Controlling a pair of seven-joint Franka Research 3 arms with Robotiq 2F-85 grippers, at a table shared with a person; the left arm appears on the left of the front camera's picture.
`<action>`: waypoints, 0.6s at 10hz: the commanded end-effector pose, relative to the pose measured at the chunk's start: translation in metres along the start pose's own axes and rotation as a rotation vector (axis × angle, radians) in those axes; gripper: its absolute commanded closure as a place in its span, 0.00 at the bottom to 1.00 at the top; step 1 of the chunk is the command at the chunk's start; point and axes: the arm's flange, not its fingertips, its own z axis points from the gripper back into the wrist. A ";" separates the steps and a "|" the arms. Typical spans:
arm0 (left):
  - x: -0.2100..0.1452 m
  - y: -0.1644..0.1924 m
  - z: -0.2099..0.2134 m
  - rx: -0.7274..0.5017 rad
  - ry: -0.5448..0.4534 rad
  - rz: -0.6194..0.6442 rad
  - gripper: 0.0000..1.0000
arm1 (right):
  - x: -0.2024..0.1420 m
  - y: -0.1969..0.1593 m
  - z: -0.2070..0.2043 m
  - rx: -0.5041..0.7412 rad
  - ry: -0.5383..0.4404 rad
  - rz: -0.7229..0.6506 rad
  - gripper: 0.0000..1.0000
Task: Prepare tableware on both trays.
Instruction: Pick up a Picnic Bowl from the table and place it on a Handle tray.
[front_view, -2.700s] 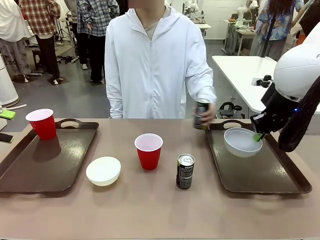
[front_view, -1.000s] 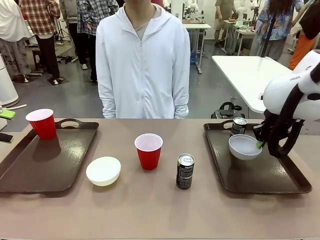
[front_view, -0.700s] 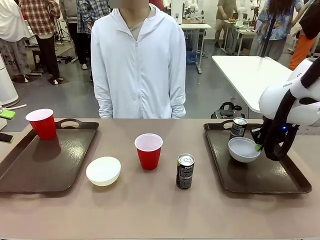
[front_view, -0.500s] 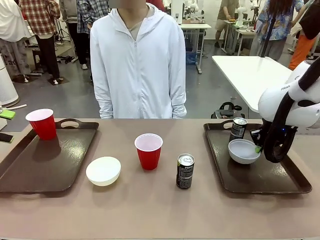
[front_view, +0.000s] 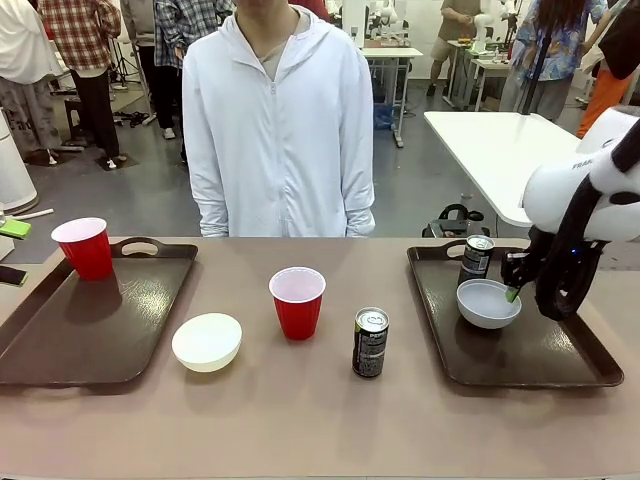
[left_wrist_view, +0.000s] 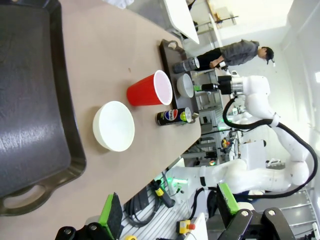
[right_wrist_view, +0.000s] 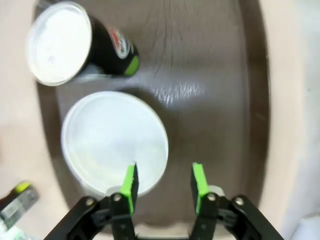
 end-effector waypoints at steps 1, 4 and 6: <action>0.000 0.001 0.000 -0.024 -0.013 -0.019 0.00 | -0.025 0.004 0.041 -0.020 0.017 0.013 0.00; 0.000 0.001 0.000 -0.024 -0.013 -0.019 0.00 | -0.066 0.010 0.098 -0.004 0.061 0.092 0.12; 0.000 0.001 0.000 -0.024 -0.013 -0.019 0.00 | -0.091 0.011 0.128 -0.001 0.051 0.120 0.00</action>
